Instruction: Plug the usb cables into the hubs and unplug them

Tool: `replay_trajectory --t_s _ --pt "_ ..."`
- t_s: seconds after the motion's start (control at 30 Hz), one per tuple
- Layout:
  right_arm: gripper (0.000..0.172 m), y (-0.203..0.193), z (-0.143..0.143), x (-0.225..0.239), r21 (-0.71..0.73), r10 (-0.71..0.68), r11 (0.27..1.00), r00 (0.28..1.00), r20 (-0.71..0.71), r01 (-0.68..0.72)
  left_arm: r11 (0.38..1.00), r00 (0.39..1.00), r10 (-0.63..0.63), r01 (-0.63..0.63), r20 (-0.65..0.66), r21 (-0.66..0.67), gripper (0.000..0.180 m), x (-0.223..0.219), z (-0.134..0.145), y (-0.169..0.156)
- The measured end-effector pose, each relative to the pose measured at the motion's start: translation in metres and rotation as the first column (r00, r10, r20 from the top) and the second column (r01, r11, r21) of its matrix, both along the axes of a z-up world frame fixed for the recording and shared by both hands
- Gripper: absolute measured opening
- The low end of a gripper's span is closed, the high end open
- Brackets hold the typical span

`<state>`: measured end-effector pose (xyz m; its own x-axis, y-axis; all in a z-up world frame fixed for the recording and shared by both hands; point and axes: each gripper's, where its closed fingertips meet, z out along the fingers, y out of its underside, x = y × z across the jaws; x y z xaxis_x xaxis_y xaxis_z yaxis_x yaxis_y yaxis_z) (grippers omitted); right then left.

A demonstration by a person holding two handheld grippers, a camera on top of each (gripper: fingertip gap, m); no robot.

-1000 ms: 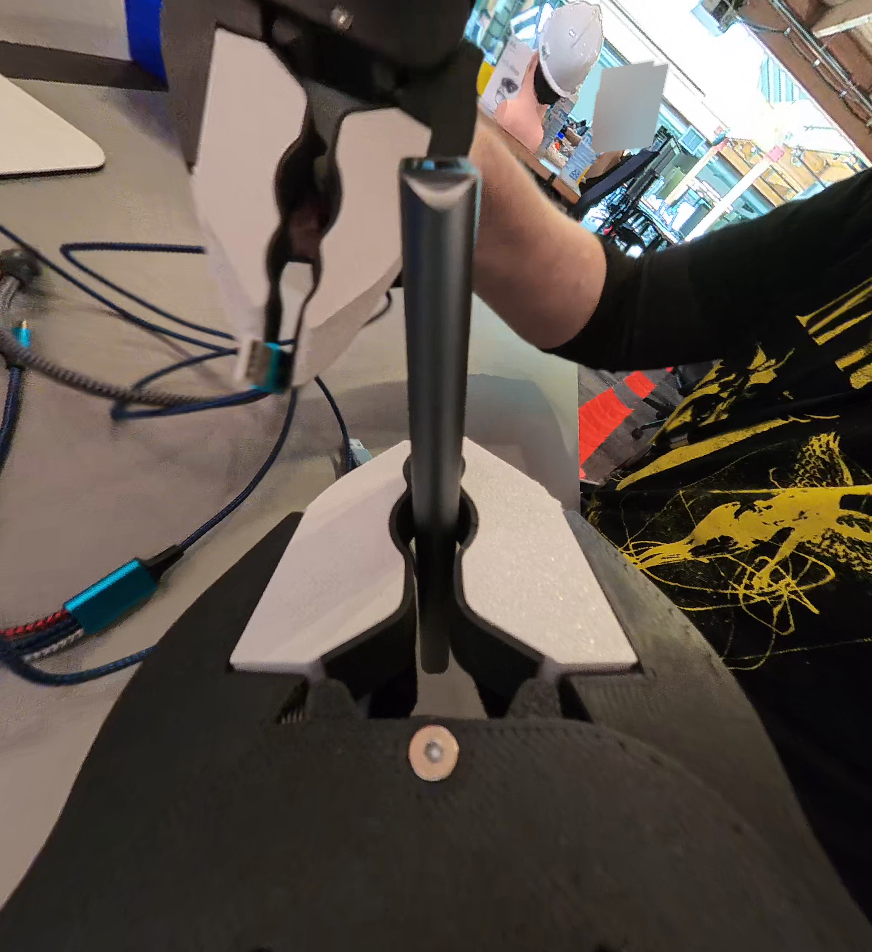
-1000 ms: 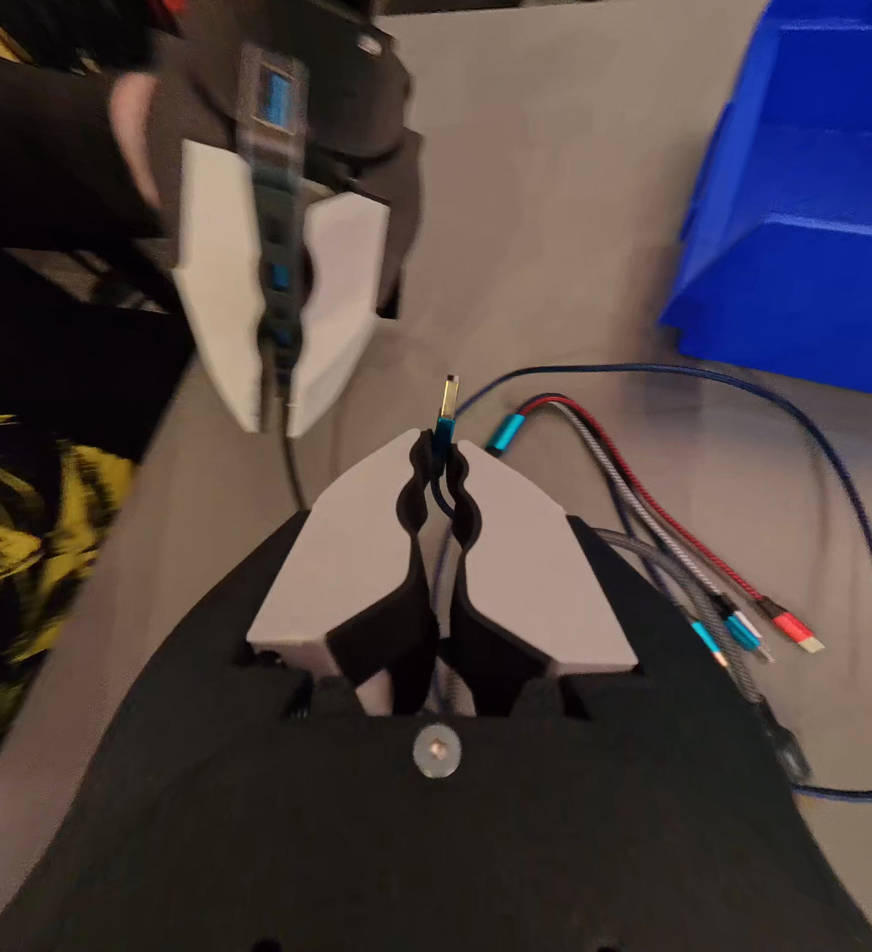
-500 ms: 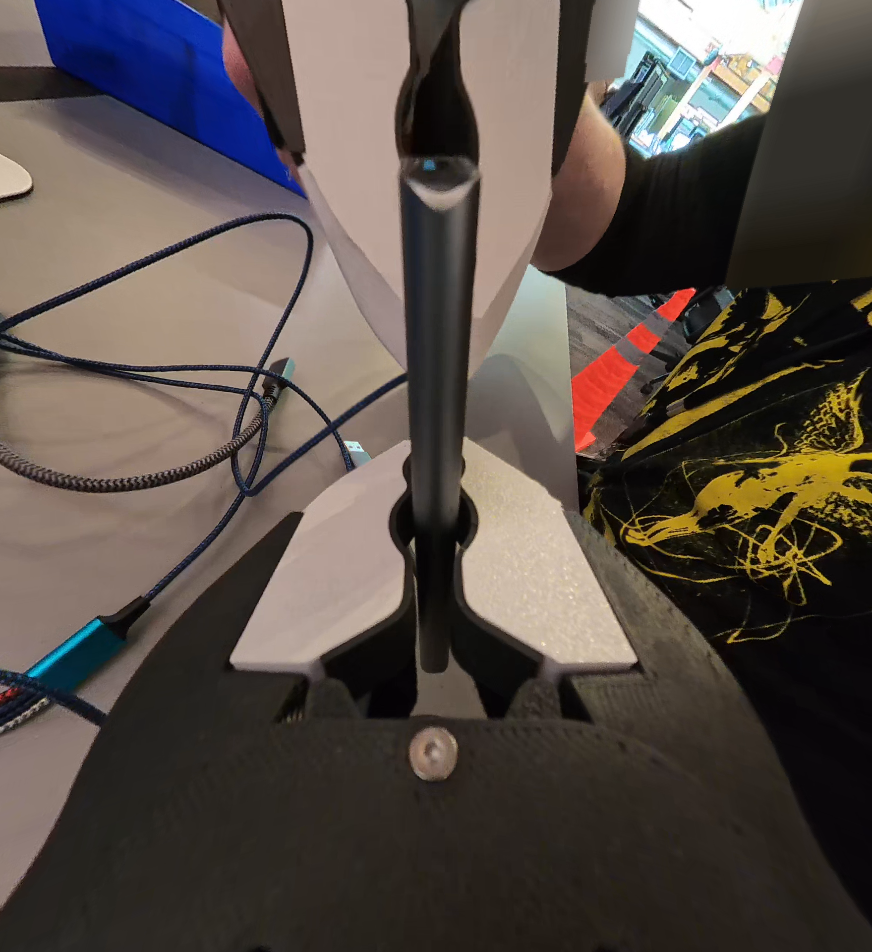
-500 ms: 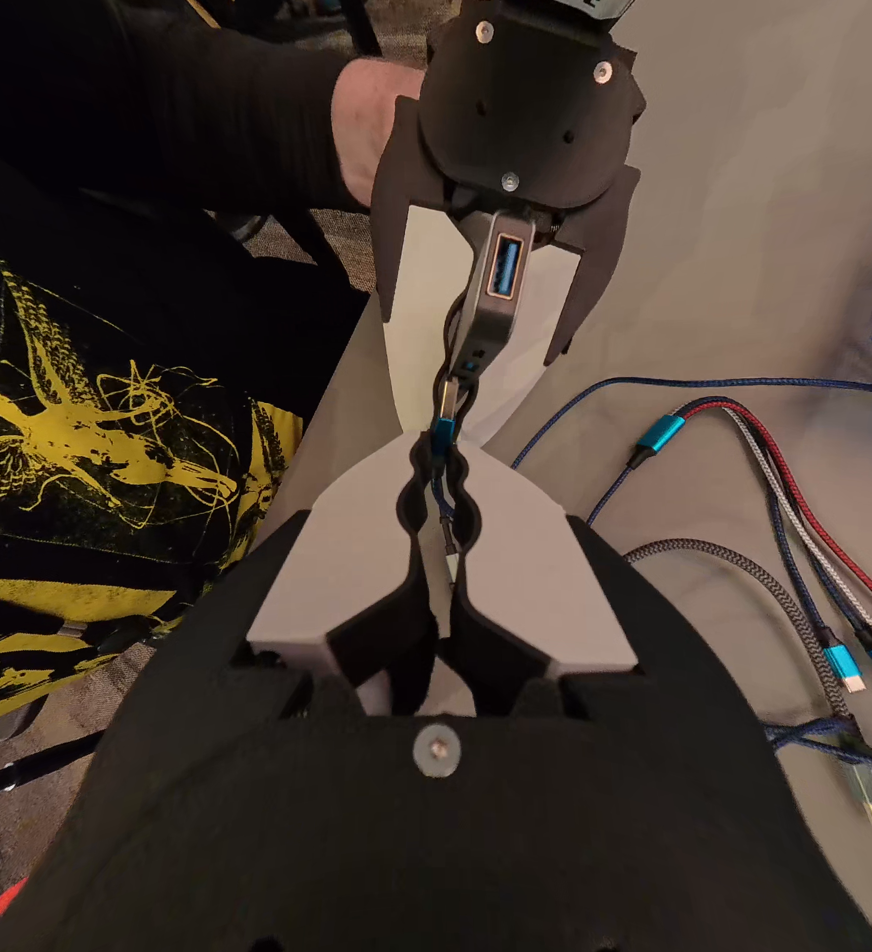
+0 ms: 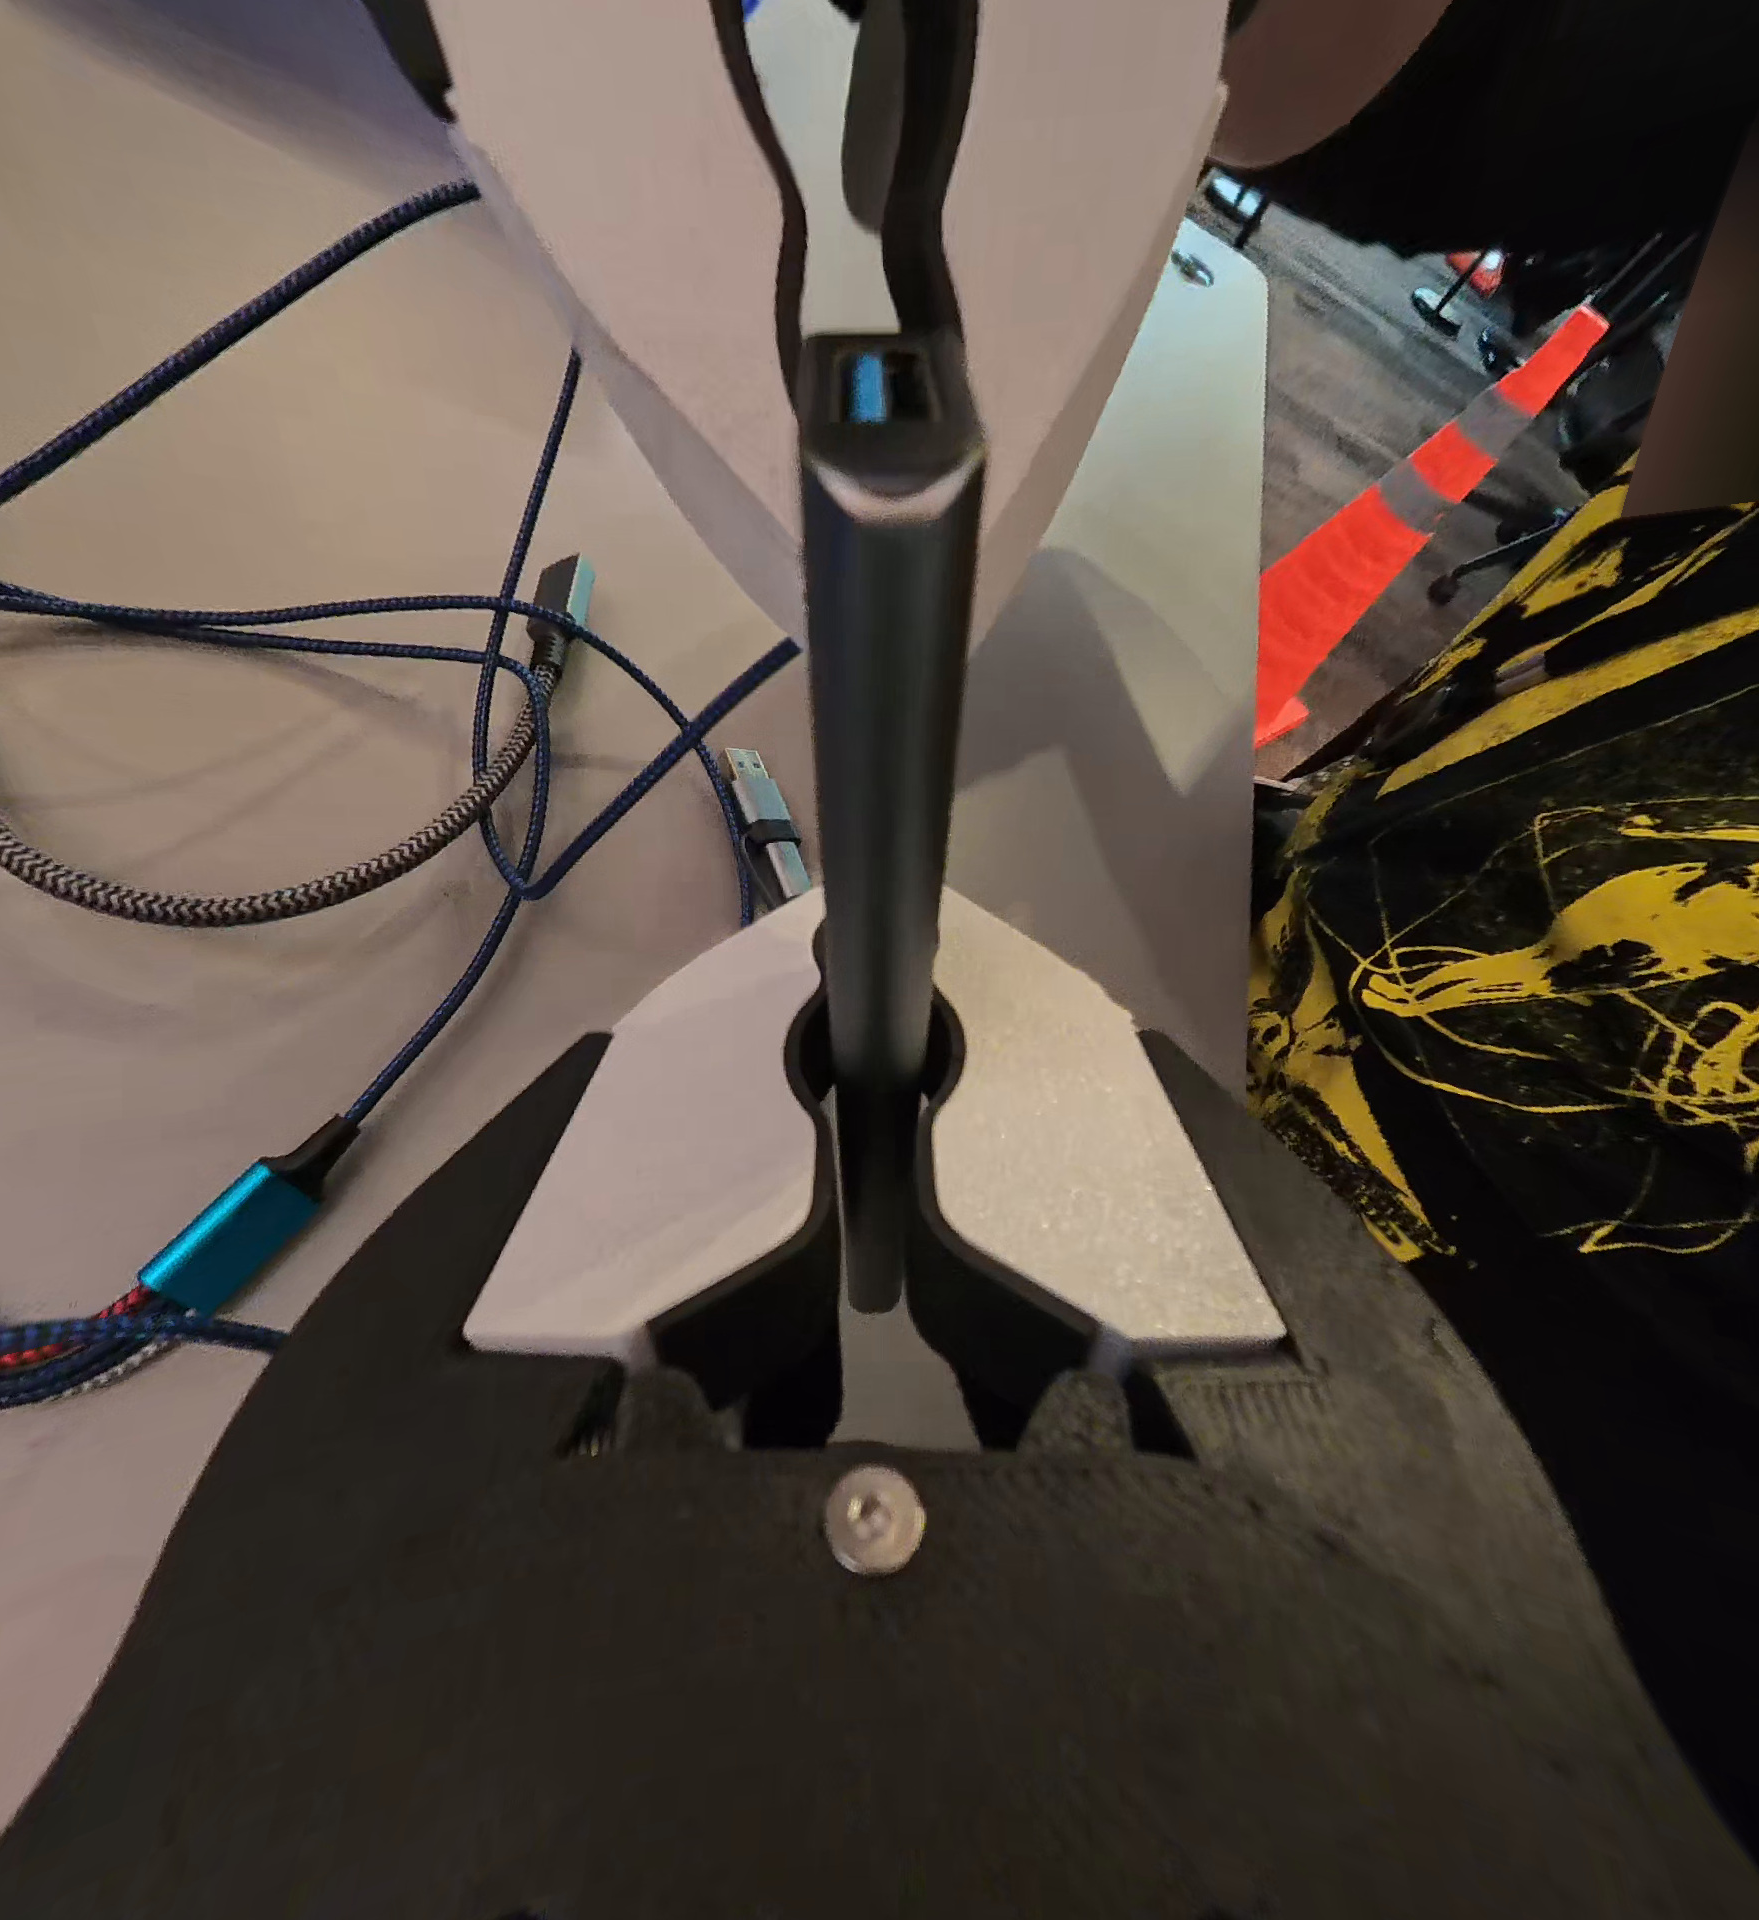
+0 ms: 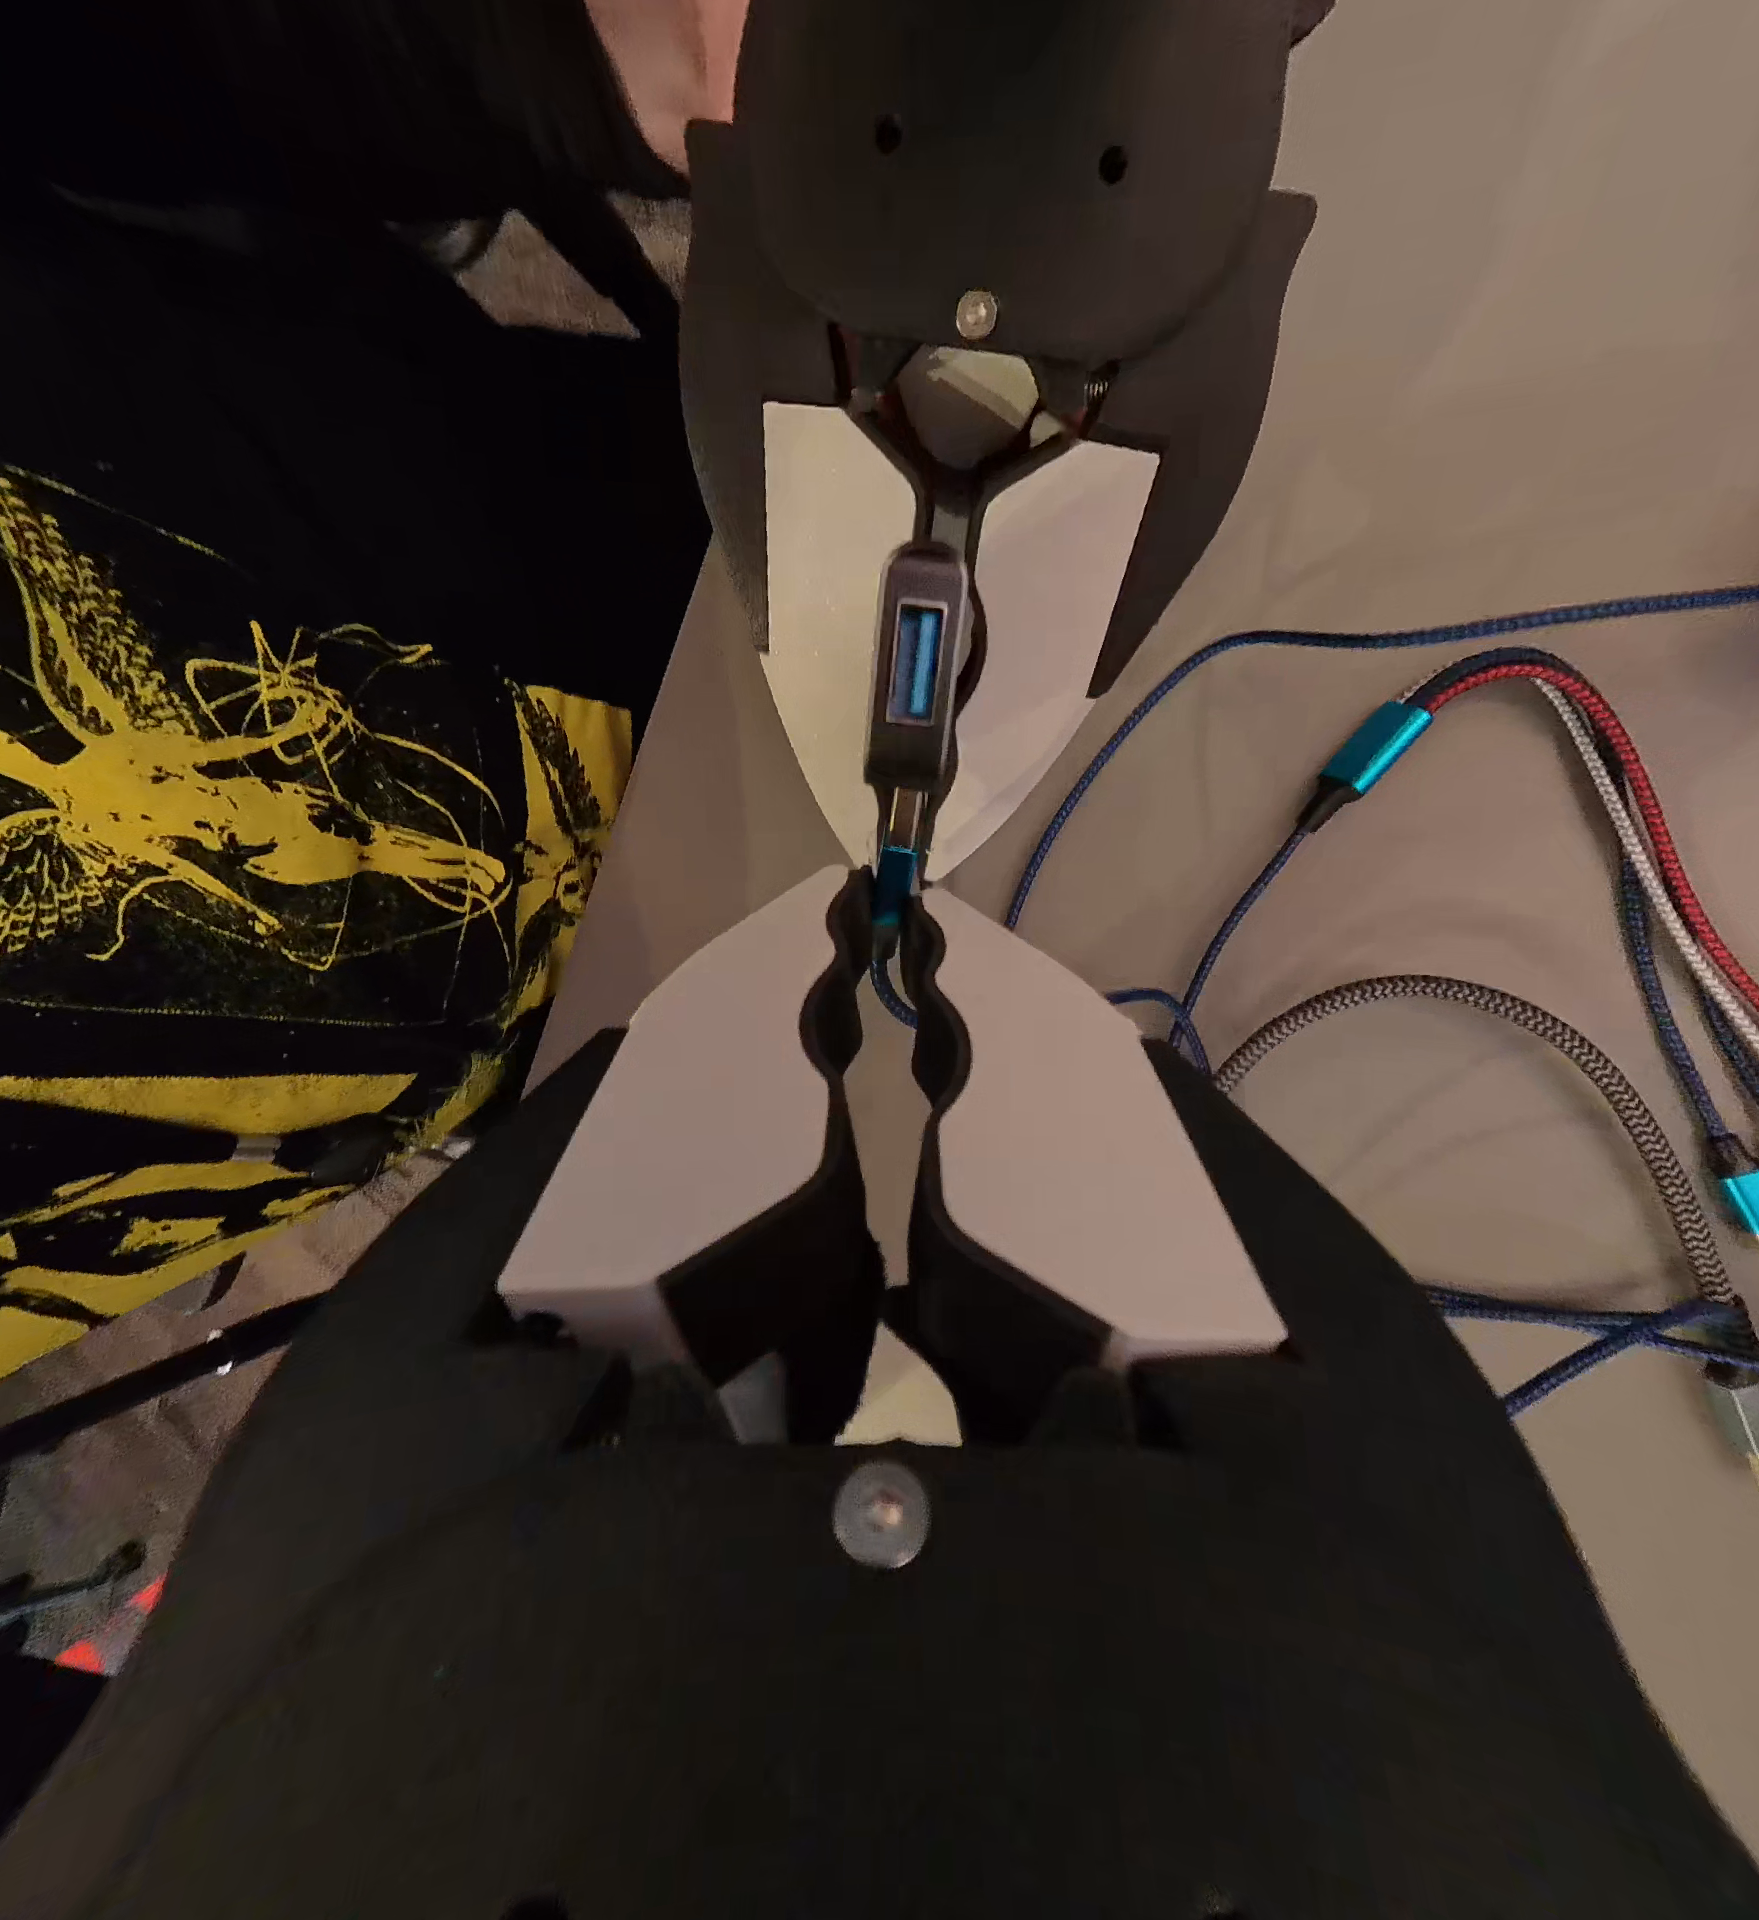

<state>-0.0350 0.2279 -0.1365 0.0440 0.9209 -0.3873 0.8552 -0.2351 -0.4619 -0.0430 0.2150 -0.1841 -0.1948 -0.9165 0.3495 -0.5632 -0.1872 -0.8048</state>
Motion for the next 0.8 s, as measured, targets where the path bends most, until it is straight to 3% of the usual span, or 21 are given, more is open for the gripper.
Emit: replay_trajectory --t_s 0.3,0.8 --pt "0.006 -0.014 -0.015 0.004 -0.057 0.036 0.998 0.997 0.065 -0.032 1.000 0.998 -0.005 0.005 0.055 0.005 0.009 0.003 0.010 -0.001" --pt "0.006 -0.012 -0.025 -0.003 0.003 -0.010 1.000 0.998 0.068 0.010 0.998 0.999 0.008 -0.011 0.044 0.061 0.009 0.006 0.008 -0.001"
